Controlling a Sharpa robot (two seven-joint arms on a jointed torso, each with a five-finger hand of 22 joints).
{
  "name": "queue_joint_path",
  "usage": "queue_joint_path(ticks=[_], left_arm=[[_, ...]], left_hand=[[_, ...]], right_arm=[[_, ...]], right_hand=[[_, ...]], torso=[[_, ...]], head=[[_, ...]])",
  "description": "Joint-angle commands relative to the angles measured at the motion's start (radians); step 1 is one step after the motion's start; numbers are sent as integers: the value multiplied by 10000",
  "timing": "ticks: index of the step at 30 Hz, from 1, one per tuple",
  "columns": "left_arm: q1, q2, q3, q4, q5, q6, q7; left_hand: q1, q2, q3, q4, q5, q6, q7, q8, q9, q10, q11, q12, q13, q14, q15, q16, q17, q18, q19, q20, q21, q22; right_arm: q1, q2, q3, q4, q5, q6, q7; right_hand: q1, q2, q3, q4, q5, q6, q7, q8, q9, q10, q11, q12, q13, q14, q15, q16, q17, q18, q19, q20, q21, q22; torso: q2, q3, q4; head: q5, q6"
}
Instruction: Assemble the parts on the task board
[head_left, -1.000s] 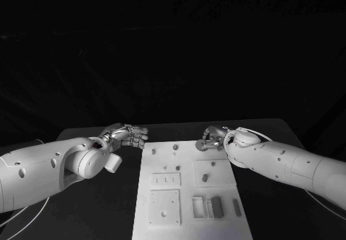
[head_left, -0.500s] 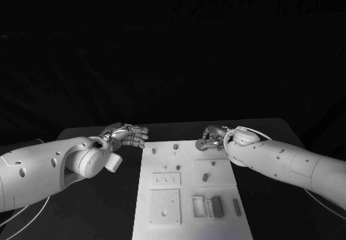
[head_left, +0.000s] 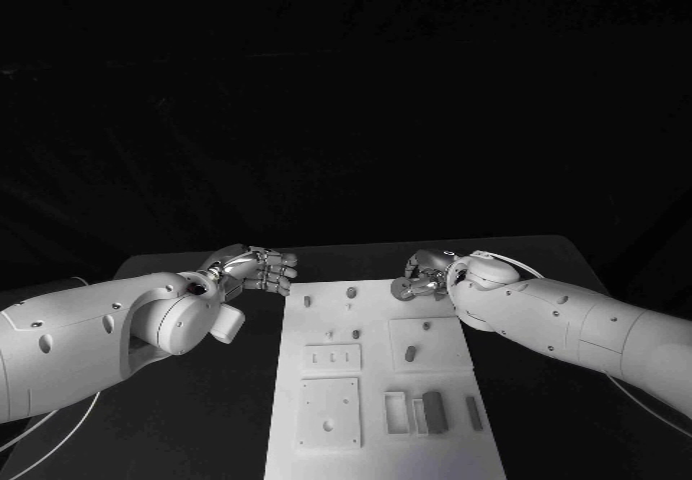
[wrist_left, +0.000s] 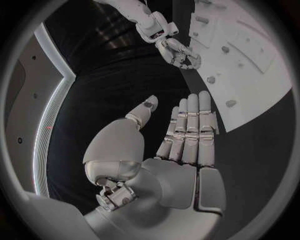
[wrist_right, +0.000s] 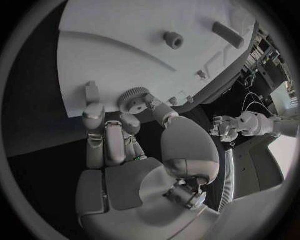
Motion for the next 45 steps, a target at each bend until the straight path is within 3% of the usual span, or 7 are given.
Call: queue_joint_path(ticks=[1, 24, 33, 45], left_arm=[[8, 13, 7, 28, -29, 27, 80], [8, 10, 7, 47, -21, 34, 91], [8, 6, 7, 43, -20, 31, 94], [8, -2, 7, 50, -20, 33, 95]], left_hand=[[-42, -29, -11, 14, -46, -88, 91, -45, 11, -35, 26, -40, 10, 59, -6, -36, 9, 109, -2, -75, -54, 14], [-80, -31, -20, 42, -48, -99, 99, -58, 22, -42, 32, -54, 18, 65, -5, -57, 28, 106, 0, -73, -58, 16], [-83, -30, -18, 45, -47, -96, 98, -58, 27, -40, 31, -56, 22, 67, -5, -63, 33, 108, -1, -75, -60, 17], [-78, -29, -13, 44, -44, -92, 95, -57, 33, -37, 29, -58, 26, 69, -7, -70, 40, 110, -1, -77, -61, 18]], right_arm=[[-51, 16, -26, -5, 44, 490, 43], [-51, 71, -32, -43, 43, 539, -12], [-50, 64, -34, 20, 3, 387, 13], [-49, 4, -35, 161, -137, 104, 10]], right_hand=[[-69, 26, -15, 58, -7, -55, 35, -28, -11, -3, 32, 8, -12, -9, 27, 47, -6, 1396, -30, -48, -4, 181], [-78, 109, 35, 73, 228, -34, 161, -10, -50, -34, 154, 49, -19, -9, 143, 64, 0, 1396, -40, -53, 7, 190], [24, 621, 82, -187, 819, 389, 95, 218, -26, -58, 95, 116, -35, 8, 99, 94, 30, 1396, -50, -41, 69, 206], [29, 731, 78, -366, 911, 661, 1, 352, -16, -48, 4, 121, -61, 14, 12, 96, 32, 1396, -58, -32, 95, 200]], torso=[[-2, -1, 2], [0, 2, -3], [-2, -3, 4], [1, -1, -1]], head=[[1, -8], [-6, -59], [-4, -79], [-13, -104]])
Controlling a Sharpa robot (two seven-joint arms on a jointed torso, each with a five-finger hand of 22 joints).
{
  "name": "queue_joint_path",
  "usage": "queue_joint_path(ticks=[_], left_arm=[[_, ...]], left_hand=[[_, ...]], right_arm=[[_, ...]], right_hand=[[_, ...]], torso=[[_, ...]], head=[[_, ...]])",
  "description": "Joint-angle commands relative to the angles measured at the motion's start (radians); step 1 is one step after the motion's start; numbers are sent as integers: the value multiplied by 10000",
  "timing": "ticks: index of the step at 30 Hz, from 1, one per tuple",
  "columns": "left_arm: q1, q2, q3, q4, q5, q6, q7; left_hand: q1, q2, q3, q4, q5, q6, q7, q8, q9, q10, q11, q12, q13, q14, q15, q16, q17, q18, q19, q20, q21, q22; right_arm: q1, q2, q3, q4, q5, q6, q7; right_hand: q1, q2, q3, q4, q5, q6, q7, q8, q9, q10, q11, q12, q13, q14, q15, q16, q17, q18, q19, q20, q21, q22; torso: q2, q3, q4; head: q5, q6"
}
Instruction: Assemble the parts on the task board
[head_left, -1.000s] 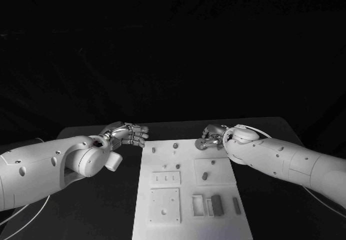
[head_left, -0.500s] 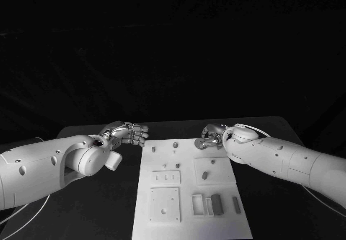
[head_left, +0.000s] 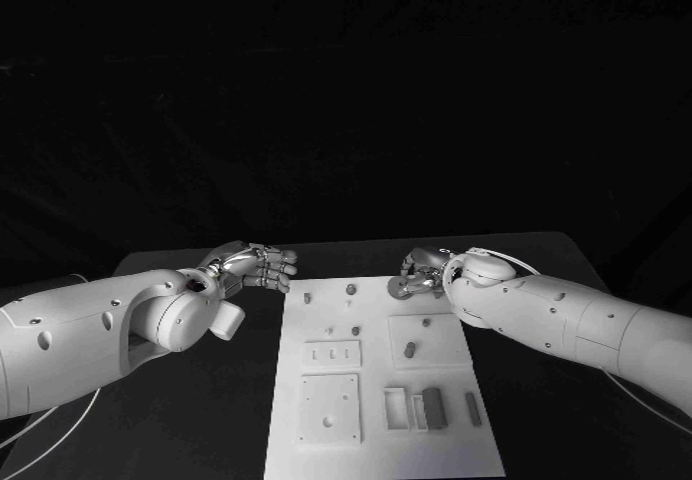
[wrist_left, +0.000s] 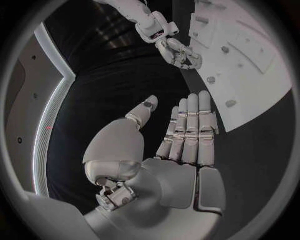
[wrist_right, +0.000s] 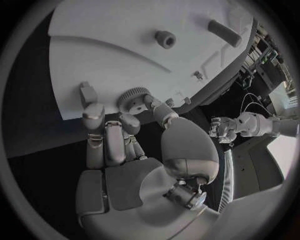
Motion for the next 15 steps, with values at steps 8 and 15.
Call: queue_joint_path(ticks=[8, 15], left_arm=[[8, -1, 7, 29, -18, 33, 99], [8, -18, 7, 48, -18, 14, 101]], left_hand=[[-71, -30, -8, 40, -40, -52, 57, -57, 23, -34, 29, -59, 16, 71, -7, -76, 21, 160, -2, -77, -63, 14], [-63, -29, -3, 37, -36, -48, 55, -57, 28, -33, 28, -62, 19, 74, -8, -81, 27, 161, -1, -78, -63, 15]], right_arm=[[-45, -143, -27, 172, -118, -336, 18], [46, -315, -27, 566, -119, -434, -23]], right_hand=[[-42, 51, -11, -93, 1, 247, 146, 45, 7, 32, -82, 50, -22, 12, -74, 56, 3, 1396, -17, -26, 63, 197], [-86, 0, -27, -89, -21, 257, 140, 44, -5, 41, -89, 44, -33, 13, -81, 54, -4, 1396, -9, -25, 65, 191]], torso=[[0, 3, 2], [0, 6, -11]], head=[[-6, -4], [-6, 1]])
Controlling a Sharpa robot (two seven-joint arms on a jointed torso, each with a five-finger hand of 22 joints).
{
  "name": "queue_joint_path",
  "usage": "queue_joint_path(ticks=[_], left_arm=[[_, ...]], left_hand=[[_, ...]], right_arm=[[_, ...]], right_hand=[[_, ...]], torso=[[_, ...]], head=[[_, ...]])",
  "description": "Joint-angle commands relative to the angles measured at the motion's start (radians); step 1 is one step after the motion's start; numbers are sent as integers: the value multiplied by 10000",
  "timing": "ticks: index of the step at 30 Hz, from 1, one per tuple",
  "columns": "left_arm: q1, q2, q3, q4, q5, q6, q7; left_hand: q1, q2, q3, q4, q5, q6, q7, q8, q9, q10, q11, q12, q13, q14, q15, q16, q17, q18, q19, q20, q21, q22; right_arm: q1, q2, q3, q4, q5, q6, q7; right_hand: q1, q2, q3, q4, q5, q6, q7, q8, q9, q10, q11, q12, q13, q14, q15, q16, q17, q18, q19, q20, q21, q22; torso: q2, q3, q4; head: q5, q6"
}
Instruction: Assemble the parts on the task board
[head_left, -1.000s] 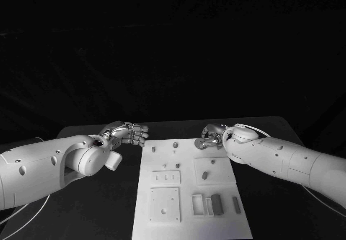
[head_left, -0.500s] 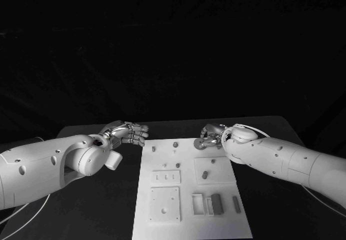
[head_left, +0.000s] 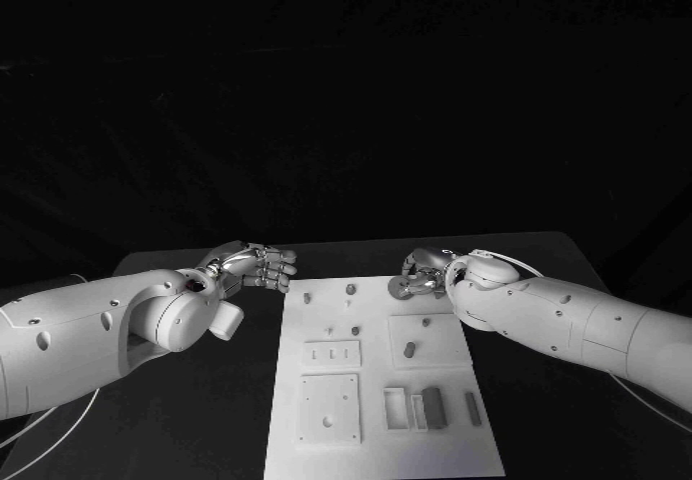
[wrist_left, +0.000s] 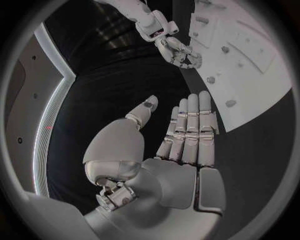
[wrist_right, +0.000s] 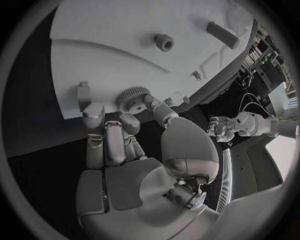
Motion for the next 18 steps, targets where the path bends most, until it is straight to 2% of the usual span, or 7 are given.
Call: queue_joint_path(ticks=[1, 10, 18], left_arm=[[8, -5, 7, 45, -18, 14, 101], [8, -28, 7, 69, -18, -4, 105], [9, -63, 7, 92, -18, -25, 108]], left_hand=[[-62, -30, -2, 36, -35, -48, 55, -57, 18, -33, 28, -62, 11, 74, -8, -43, 19, 209, -1, -78, -63, 16], [-50, -34, 3, 28, -30, -45, 53, -57, 23, -33, 28, -66, 15, 77, -9, -49, 26, 210, -1, -79, -64, 17], [-43, -38, 7, 24, -27, -39, 51, -56, 29, -32, 28, -68, 19, 79, -9, -55, 31, 209, 0, -79, -64, 19]], right_arm=[[60, -65, 2, 217, -107, -161, -18], [196, -246, 4, 790, -195, -241, -81], [276, -398, 4, 1377, -321, -438, -92]], right_hand=[[-91, -2, -13, -19, -23, 212, 130, 43, -8, 2, -49, 45, -10, 10, -81, 53, -9, 1397, -9, -30, 25, 191], [-102, -19, -12, -13, -28, 218, 127, 44, -13, 7, -52, 43, -15, 21, -85, 55, 8, 1397, -5, -31, 25, 188], [-182, -161, -14, 50, -54, 231, 120, 40, -38, 20, -60, 30, -34, 10, -94, 44, -28, 1397, 7, -36, 16, 177]], torso=[[1, 3, -16], [2, -1, -7], [2, -10, -11]], head=[[-2, 5], [-7, 28], [15, 49]])
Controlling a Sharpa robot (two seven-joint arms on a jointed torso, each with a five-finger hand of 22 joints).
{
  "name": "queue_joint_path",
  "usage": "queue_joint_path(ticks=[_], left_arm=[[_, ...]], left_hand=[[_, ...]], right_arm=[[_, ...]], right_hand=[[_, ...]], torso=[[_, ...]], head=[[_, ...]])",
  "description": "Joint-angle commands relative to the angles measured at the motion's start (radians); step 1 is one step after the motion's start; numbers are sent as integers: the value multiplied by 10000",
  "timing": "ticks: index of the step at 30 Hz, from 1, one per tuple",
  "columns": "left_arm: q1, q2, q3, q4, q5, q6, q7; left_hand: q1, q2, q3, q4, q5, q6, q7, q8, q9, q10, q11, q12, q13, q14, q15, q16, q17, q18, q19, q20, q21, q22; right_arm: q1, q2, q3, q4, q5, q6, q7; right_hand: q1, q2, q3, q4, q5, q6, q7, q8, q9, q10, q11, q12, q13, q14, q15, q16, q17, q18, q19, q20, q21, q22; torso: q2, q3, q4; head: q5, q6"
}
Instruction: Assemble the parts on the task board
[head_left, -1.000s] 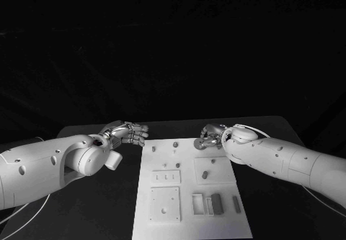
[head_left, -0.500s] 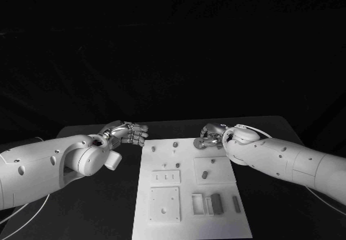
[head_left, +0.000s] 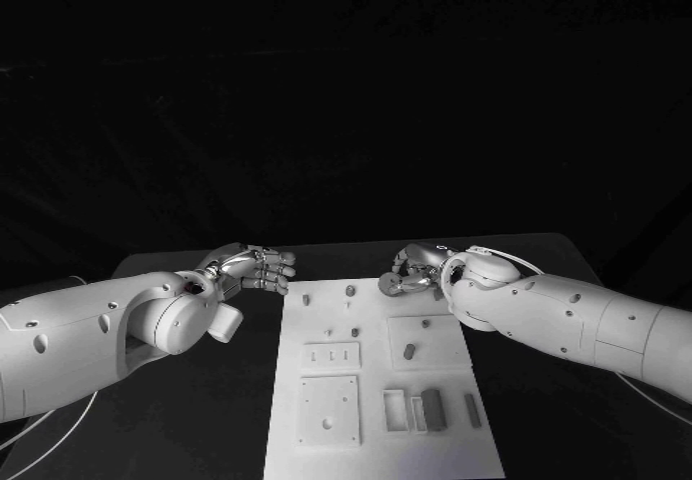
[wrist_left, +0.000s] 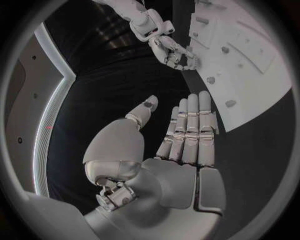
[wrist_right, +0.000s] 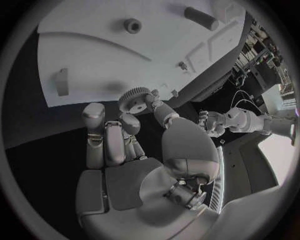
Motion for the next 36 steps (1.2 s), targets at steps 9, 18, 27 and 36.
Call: queue_joint_path(ticks=[9, 18, 27, 36], left_arm=[[9, -1, 8, 62, -22, -8, 145], [9, -15, 9, 51, -23, -17, 161], [9, 18, 9, 29, -23, -6, 157], [9, 34, 9, 13, -23, 7, 149]], left_hand=[[-36, -46, 9, 18, -27, -38, 50, -57, 14, -32, 28, -71, 15, 81, -9, -61, 17, 111, 0, -78, -65, 13], [-29, -37, 15, 16, -25, -27, 45, -54, 21, -28, 28, -72, 20, 85, -9, -68, 24, 111, 2, -78, -65, 15], [-26, -36, 17, 14, -25, -20, 43, -53, 27, -25, 27, -74, 24, 87, -9, -75, 31, 110, 2, -78, -66, 17], [-25, -37, 17, 12, -26, -18, 42, -54, 32, -23, 27, -76, 29, 89, -8, -82, 38, 109, 2, -77, -67, 19]], right_arm=[[5, 236, -8, 771, -1087, -472, 23], [-25, 484, -127, 921, -1405, -976, -33], [-202, 743, -203, 942, -1648, -1121, -70], [-257, 820, -260, 961, -1814, -1180, -175]], right_hand=[[-49, -132, 24, 73, -79, 156, 69, 51, -21, 32, -69, 22, -31, -23, -78, 35, -44, 1396, 11, -46, 9, 172], [-22, -176, 76, 101, 62, 183, 62, 59, -38, 54, -77, 0, -57, -46, -86, 14, -107, 1396, 16, -42, -1, 168], [-7, -197, 88, 102, 76, 208, 56, 70, -41, 73, -83, -6, -67, -44, -90, 11, -113, 1396, 26, -43, -2, 166], [4, -213, 96, 103, 76, 224, 50, 77, -44, 88, -88, -10, -75, -41, -95, 10, -116, 1396, 36, -45, -2, 164]], torso=[[1, -1, 10], [6, -5, 25], [4, -1, 27], [5, -11, 32]], head=[[92, 67], [84, 59], [126, 60], [146, 48]])
